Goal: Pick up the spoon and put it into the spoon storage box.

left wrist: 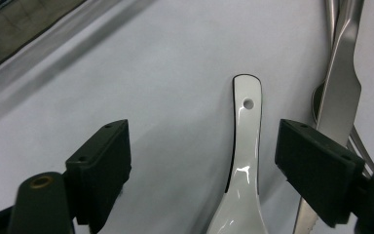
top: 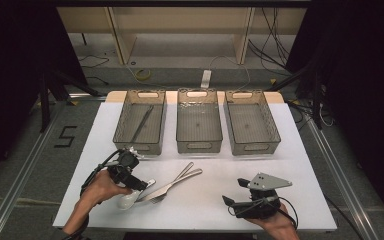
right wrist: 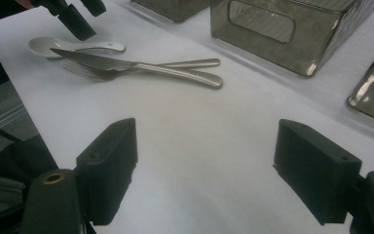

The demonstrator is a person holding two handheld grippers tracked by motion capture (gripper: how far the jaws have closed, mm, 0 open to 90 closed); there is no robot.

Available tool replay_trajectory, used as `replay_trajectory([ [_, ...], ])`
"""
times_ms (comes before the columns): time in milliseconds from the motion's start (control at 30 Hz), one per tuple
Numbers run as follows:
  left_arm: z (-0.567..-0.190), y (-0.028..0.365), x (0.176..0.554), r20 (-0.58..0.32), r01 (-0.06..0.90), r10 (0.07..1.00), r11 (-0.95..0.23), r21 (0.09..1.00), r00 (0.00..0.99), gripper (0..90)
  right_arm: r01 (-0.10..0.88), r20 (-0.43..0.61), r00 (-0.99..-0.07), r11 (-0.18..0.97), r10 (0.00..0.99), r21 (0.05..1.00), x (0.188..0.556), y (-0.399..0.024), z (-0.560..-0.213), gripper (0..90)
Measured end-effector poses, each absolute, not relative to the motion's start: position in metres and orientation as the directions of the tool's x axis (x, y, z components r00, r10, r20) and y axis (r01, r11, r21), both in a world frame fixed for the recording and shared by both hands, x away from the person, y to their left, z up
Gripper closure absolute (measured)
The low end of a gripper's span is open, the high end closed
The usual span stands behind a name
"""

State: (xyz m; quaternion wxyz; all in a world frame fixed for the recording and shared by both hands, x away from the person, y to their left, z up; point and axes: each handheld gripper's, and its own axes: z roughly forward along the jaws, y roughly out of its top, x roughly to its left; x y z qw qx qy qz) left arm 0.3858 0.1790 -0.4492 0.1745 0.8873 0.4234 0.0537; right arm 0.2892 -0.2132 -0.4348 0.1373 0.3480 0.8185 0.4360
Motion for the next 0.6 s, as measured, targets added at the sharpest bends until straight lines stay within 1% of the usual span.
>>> replay_trajectory([
  [200, -0.4507, 0.1742, 0.3841, -0.051, 0.712, 0.744, -0.614, 0.340, 0.666, 30.1, 0.449, 0.073, -0.719, 0.381, 0.692, 0.809, 0.2883, -0.2130, -0.4345, 24.8],
  [600, -0.4582, 0.1691, 0.3826, -0.088, 0.698, 0.712, -0.645, 0.311, 0.697, 54.3, 0.448, 0.066, -0.723, 0.395, 0.688, 0.802, 0.2876, -0.2122, -0.4350, 24.8],
])
